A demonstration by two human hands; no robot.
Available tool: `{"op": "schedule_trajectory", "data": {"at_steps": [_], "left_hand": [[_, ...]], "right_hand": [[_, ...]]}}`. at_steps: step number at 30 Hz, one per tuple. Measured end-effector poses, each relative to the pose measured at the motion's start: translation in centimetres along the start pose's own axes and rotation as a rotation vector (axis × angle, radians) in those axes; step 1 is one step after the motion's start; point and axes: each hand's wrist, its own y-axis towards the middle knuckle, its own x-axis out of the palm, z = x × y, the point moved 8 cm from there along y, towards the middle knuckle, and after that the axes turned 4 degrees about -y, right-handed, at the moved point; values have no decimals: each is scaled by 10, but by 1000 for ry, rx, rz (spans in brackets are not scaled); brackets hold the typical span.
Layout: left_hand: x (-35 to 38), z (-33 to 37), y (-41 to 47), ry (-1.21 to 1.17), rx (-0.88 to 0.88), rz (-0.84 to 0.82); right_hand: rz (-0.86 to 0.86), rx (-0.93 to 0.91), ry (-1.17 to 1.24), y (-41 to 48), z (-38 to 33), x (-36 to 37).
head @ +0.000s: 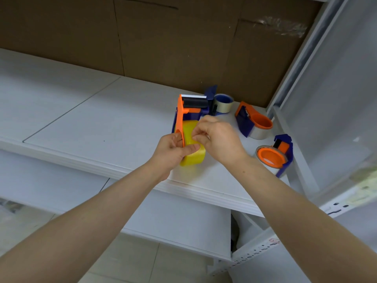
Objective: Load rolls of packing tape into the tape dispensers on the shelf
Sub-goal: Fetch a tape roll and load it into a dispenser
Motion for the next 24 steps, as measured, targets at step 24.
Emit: {"op": "schedule_trajectory", "data": {"at_steps": [24], "left_hand": [[0, 2, 8, 18, -15, -4]], "right_hand": [[-139, 27, 1, 23, 6, -4]]}}
